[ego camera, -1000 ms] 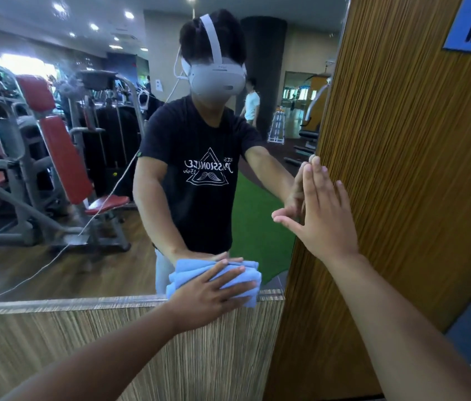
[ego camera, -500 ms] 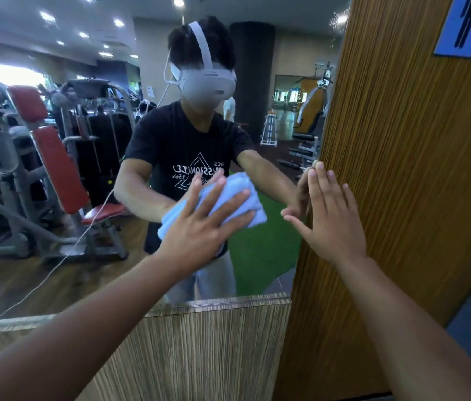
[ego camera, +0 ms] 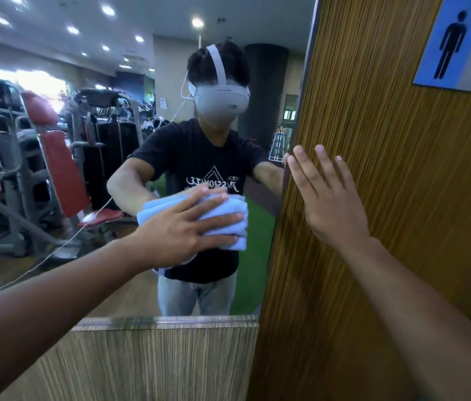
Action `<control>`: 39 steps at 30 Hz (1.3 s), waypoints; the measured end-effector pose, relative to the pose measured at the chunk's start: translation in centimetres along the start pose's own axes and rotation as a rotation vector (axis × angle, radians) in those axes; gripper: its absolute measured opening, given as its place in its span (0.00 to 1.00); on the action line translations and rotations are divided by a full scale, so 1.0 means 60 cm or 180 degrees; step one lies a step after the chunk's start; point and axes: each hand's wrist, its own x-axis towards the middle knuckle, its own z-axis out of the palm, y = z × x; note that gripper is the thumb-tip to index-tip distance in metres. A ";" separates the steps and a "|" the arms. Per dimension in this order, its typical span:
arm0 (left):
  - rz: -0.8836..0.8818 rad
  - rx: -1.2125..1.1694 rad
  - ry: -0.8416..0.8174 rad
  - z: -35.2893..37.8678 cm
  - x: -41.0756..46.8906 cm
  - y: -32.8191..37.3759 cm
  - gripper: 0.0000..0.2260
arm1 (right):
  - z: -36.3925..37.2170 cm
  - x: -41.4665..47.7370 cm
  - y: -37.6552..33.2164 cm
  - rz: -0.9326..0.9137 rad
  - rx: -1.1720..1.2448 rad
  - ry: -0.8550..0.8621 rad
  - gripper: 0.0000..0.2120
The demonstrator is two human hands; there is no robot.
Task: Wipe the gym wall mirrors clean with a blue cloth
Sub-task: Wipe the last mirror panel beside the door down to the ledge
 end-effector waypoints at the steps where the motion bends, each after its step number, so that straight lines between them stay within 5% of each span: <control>1: -0.0099 0.0027 0.0046 -0.007 0.015 -0.010 0.18 | 0.005 0.004 0.011 -0.0056 -0.0044 -0.0075 0.34; 6: -0.0462 0.0218 0.0325 -0.033 0.100 -0.050 0.22 | 0.033 0.014 0.025 -0.0345 0.0021 -0.0154 0.30; 13: -0.0634 0.0234 0.0489 -0.030 0.103 -0.036 0.19 | 0.039 0.025 -0.004 -0.0069 0.0437 0.0729 0.30; 26: -0.0702 0.0081 0.0692 -0.018 0.123 -0.014 0.16 | 0.067 0.033 0.020 -0.0474 0.0616 0.0738 0.34; 33: 0.0585 -0.0070 -0.0255 0.047 0.065 0.071 0.15 | 0.066 0.033 0.016 -0.0440 0.0826 0.0693 0.33; 39: -0.0066 0.0055 0.0309 0.002 0.134 0.006 0.18 | 0.079 0.036 0.015 -0.0439 0.1003 0.0724 0.38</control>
